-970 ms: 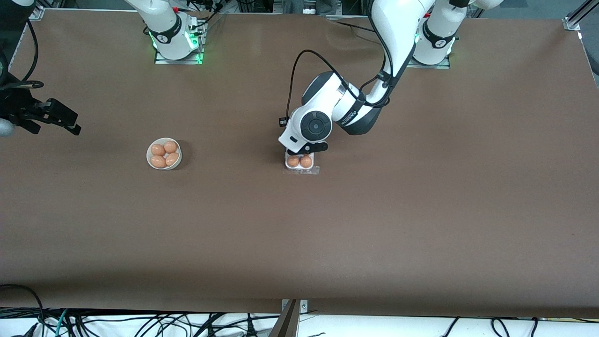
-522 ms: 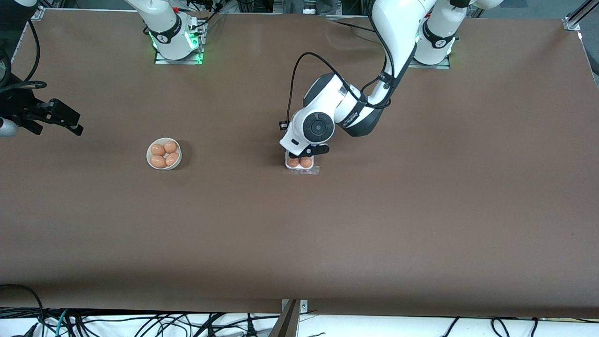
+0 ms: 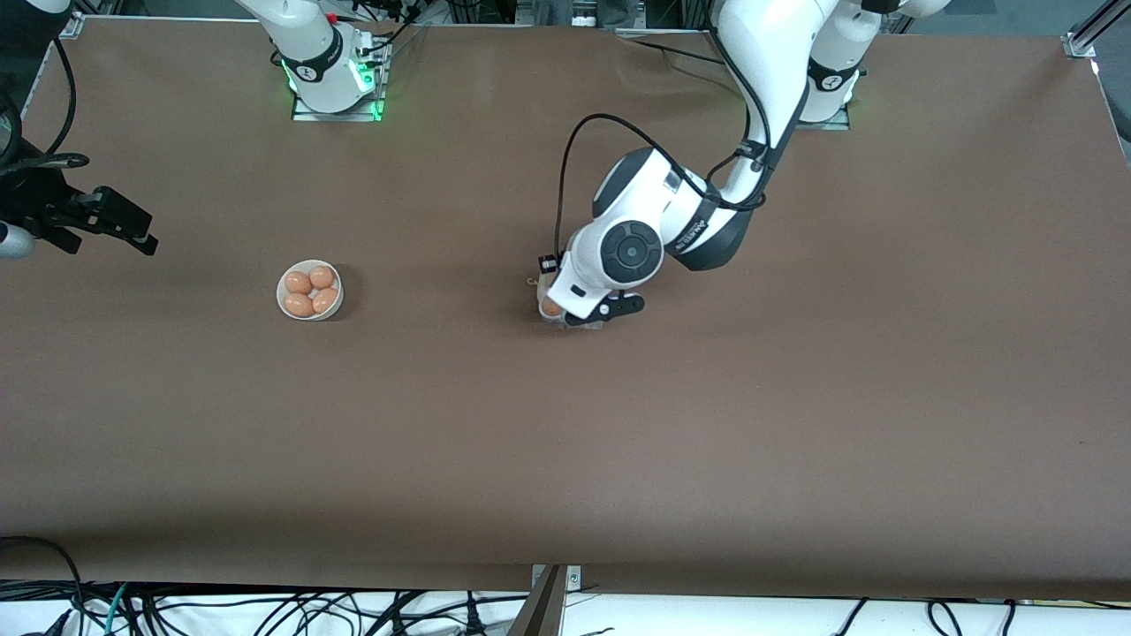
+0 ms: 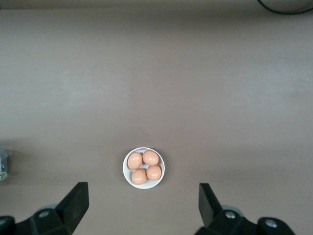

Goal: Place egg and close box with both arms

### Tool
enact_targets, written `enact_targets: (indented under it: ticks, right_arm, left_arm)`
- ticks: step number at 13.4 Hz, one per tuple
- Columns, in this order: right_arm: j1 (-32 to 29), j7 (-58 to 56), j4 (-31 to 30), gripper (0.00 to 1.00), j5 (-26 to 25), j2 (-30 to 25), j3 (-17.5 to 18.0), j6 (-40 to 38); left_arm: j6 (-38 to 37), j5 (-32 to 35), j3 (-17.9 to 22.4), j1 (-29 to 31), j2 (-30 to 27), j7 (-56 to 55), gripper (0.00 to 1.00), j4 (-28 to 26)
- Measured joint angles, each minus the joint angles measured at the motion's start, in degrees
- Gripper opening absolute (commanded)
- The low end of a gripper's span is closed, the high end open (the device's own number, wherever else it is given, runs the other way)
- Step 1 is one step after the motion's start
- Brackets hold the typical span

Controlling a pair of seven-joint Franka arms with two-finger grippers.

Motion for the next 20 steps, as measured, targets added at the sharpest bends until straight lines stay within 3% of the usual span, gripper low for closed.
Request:
enact_targets:
  ticks: [2, 7, 14, 20]
  right_arm:
    - [0.0, 0.0, 0.0, 1.0, 0.0, 0.0, 0.0, 0.0]
    - [0.0, 0.0, 0.0, 1.0, 0.0, 0.2, 0.0, 0.0]
    - [0.0, 0.0, 0.0, 1.0, 0.0, 0.2, 0.1, 0.0]
    - [0.1, 0.0, 0.0, 1.0, 0.0, 0.3, 0.2, -0.1]
  left_arm:
    - [0.0, 1.5, 2.2, 0.4, -0.3, 0.0, 0.85, 1.3]
    - [0.1, 9.8, 7.2, 3.0, -1.3, 0.4, 0.96, 7.0]
    - [-0.5, 13.2, 9.2, 12.8, -1.4, 10.4, 1.0, 9.1]
    - [-7.4, 16.0, 10.3, 20.5, -2.9, 22.6, 1.0, 12.4]
